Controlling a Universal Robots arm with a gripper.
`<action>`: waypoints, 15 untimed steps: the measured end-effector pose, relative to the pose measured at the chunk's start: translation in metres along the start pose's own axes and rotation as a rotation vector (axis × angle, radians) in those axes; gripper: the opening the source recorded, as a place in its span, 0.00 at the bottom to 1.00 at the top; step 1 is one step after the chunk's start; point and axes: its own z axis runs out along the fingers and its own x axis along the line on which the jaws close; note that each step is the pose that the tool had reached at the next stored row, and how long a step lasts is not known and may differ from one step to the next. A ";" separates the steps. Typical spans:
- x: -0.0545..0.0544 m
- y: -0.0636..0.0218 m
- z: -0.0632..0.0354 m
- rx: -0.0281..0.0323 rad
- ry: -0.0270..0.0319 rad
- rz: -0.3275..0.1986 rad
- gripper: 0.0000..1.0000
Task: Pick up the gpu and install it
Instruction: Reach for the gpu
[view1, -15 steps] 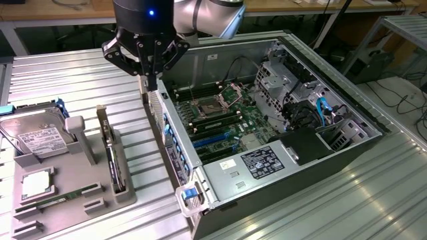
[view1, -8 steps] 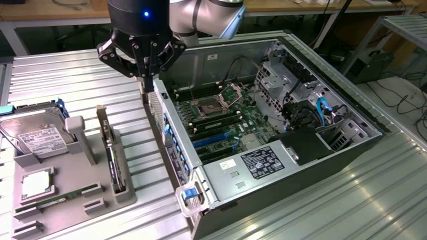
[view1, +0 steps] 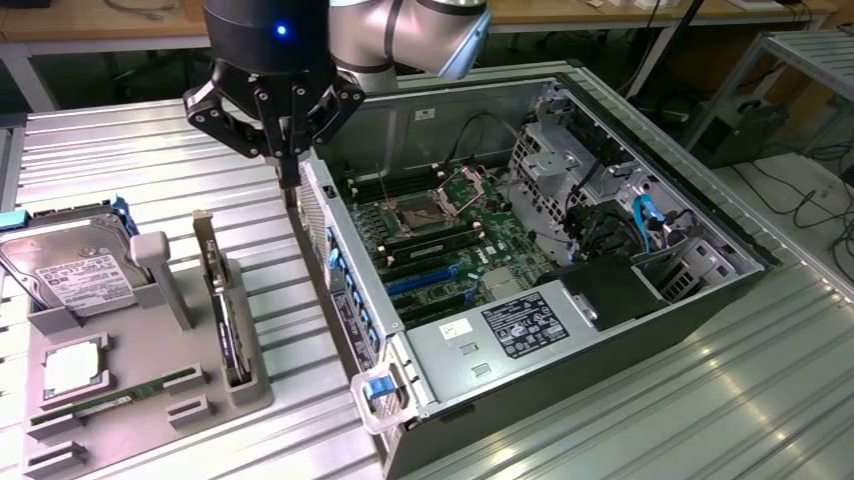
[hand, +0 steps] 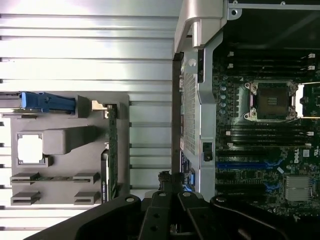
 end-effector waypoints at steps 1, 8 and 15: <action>0.002 -0.0002 -0.0001 0.0000 0.0000 0.000 0.11; 0.013 -0.0024 -0.0004 0.0000 0.0000 0.000 0.11; 0.024 -0.0042 -0.0008 0.0000 0.0001 -0.001 0.11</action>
